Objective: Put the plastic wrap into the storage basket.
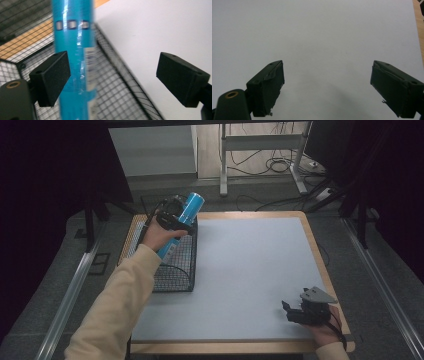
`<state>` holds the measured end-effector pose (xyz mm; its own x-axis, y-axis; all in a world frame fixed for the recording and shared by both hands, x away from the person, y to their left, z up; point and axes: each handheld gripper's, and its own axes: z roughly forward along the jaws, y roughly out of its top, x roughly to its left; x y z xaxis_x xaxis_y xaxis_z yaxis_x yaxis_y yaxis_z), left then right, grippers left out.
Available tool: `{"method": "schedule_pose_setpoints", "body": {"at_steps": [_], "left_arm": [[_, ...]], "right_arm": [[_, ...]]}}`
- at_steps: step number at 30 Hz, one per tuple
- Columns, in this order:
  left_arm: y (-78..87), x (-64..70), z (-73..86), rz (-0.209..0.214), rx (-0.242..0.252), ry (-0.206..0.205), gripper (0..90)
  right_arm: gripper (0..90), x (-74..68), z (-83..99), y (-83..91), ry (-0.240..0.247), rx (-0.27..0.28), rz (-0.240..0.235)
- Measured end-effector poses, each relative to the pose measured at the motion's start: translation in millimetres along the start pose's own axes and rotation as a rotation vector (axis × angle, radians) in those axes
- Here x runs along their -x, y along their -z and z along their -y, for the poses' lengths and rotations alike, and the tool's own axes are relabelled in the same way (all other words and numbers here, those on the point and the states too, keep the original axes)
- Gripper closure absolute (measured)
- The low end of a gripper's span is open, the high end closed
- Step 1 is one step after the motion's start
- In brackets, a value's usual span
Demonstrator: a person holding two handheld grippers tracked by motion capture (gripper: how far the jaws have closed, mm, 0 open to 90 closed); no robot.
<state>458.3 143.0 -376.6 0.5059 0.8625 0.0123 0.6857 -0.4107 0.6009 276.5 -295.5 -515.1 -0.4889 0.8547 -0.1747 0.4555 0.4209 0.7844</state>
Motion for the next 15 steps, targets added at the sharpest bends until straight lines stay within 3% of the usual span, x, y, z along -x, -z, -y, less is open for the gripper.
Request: {"method": "schedule_pose_setpoints", "body": {"at_steps": [8, 15], "left_arm": [[25.4, 40.3, 16.4, 0.135, 0.059, -0.053, 12.4], [37.0, 71.7, 28.7, 0.181, 0.124, -0.104, 13.0]], "right_arm": [[12.1, -2.3, -2.0, 1.4, 0.002, 0.012, -0.001], [12.1, -2.2, -2.3, 1.9, 0.005, 0.014, -0.002]]}}
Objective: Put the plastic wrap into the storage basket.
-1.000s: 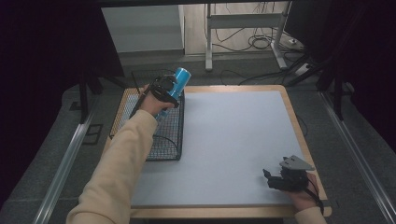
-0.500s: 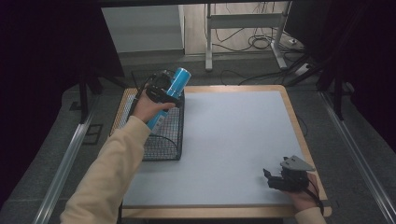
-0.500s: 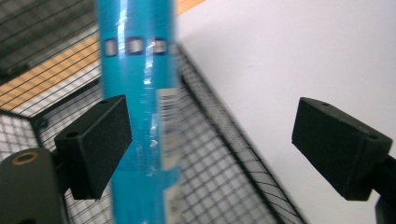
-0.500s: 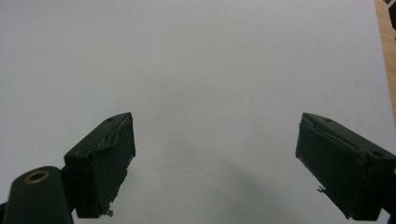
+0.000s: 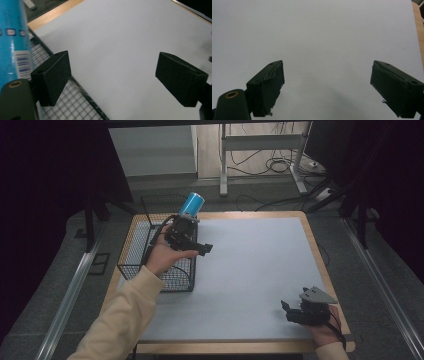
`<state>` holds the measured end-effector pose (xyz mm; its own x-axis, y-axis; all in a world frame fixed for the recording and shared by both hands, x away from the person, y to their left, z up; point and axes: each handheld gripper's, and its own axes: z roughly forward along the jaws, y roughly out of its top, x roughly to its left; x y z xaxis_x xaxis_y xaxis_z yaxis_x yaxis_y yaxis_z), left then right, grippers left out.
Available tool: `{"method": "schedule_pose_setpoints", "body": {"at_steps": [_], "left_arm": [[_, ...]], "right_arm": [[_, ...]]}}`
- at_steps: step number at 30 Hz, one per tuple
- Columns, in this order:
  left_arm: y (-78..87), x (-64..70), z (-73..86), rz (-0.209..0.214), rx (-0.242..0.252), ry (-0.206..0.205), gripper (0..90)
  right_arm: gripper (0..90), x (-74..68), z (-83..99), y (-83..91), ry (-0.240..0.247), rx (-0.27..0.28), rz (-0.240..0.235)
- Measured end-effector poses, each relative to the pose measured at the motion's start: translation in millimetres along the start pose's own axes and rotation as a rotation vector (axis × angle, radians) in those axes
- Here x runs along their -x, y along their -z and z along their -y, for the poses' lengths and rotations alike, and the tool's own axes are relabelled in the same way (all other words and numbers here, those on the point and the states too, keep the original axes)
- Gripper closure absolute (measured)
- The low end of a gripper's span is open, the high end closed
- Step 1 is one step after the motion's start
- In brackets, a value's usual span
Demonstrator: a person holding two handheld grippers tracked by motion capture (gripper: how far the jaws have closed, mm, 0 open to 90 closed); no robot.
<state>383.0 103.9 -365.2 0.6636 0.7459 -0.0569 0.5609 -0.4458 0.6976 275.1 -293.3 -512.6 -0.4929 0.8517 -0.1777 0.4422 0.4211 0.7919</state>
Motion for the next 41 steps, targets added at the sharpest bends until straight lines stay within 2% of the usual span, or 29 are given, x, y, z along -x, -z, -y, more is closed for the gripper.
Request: {"method": "schedule_pose_setpoints", "body": {"at_steps": [2, 8, 11, 13, 16, 21, 23, 27, 30, 38, 41], "left_arm": [[1.5, 11.9, 3.0, 0.021, 0.016, -0.017, 13.2], [-2.9, 49.5, 20.5, 0.080, 0.009, -0.105, 13.2], [-10.4, 63.9, 36.2, 0.108, 0.016, -0.109, 13.3], [-16.9, 74.3, 49.4, 0.096, 0.003, -0.132, 13.6], [-27.7, 86.3, 69.4, 0.153, -0.002, -0.137, 13.8], [-44.1, 90.3, 97.3, 0.166, -0.023, -0.119, 14.7], [-48.3, 91.0, 106.3, 0.167, -0.050, -0.135, 14.7], [-53.0, 88.7, 122.1, 0.159, -0.055, -0.142, 15.0], [-54.8, 85.2, 126.0, 0.159, -0.052, -0.116, 15.4], [-59.8, 84.4, 130.1, 0.165, -0.068, -0.119, 15.1], [-61.6, 82.6, 131.9, 0.165, -0.076, -0.113, 14.9]], "right_arm": [[12.1, 0.1, -0.2, 0.1, 0.000, 0.001, -0.001], [12.1, 0.1, -0.2, 0.3, 0.000, 0.003, -0.003], [12.1, -0.4, -0.5, 1.0, 0.000, 0.005, -0.003], [12.1, -0.4, -0.5, 1.1, 0.002, 0.006, -0.001], [12.1, -0.3, -0.3, 1.0, 0.003, 0.007, 0.001], [12.1, -0.5, -0.2, 0.9, 0.002, 0.008, 0.003], [12.1, -0.9, -0.2, 0.4, 0.004, 0.005, 0.000], [12.1, -1.4, -0.6, -0.4, 0.010, 0.006, -0.002], [12.1, -1.5, -1.0, -0.6, 0.013, 0.007, -0.003], [12.0, -2.1, -1.9, -1.0, 0.016, 0.014, -0.010], [11.6, -2.1, -3.0, -0.9, 0.002, 0.019, -0.046]]}}
